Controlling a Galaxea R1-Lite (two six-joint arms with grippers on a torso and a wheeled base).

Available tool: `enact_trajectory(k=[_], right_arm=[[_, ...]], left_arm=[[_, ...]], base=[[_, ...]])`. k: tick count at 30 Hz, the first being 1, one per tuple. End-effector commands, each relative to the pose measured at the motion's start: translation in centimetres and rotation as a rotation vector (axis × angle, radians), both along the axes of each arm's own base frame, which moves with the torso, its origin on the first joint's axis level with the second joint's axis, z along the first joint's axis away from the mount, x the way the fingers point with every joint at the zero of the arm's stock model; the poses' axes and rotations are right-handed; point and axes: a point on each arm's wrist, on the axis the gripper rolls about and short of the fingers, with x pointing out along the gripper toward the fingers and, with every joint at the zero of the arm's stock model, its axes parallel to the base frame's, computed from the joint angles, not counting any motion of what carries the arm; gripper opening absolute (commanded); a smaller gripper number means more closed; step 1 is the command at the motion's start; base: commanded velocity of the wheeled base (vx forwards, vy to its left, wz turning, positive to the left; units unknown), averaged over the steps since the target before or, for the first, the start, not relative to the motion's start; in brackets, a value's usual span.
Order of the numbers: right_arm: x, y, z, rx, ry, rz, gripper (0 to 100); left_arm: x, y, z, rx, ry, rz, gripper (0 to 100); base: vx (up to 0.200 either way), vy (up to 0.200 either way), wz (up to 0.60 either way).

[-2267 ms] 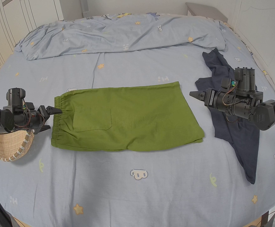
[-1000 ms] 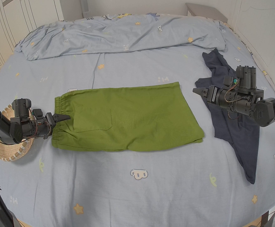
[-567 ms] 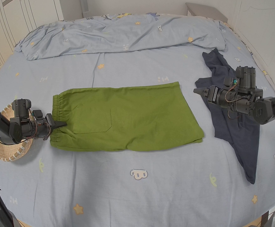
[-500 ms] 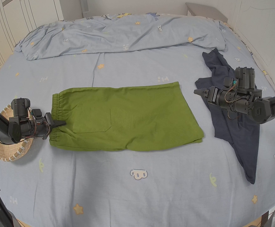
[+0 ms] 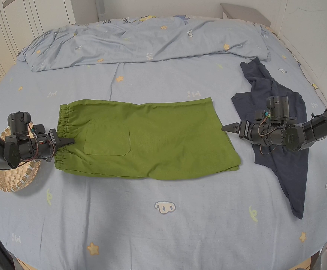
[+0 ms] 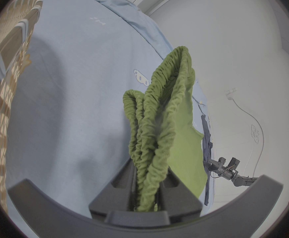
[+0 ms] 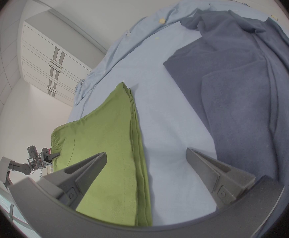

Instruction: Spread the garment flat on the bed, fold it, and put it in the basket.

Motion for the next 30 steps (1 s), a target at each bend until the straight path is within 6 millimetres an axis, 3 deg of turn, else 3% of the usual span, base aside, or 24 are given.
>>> enact_trajectory(k=[1, 17, 19, 30], right_arm=[[0.4, 0.6, -2.9, 0.004, 0.081, 0.038, 100], [-2.3, 1.5, -3.9, 0.074, 0.147, 0.231, 100], [-3.1, 1.5, -3.2, 0.079, 0.130, 0.280, 100], [-3.4, 1.9, -3.0, 0.091, 0.127, 0.314, 100]], left_arm=[[-0.1, -0.1, 0.1, 0.000, -0.004, -0.004, 0], [-0.1, -0.3, 0.0, 0.000, 0.001, -0.007, 0], [-0.1, -0.3, 0.0, 0.000, 0.001, -0.007, 0], [-0.2, -0.4, 0.1, 0.000, -0.001, -0.009, 0]], base=[[0.000, 0.000, 0.00], [0.000, 0.000, 0.00], [0.000, 0.000, 0.00], [0.000, 0.000, 0.00]])
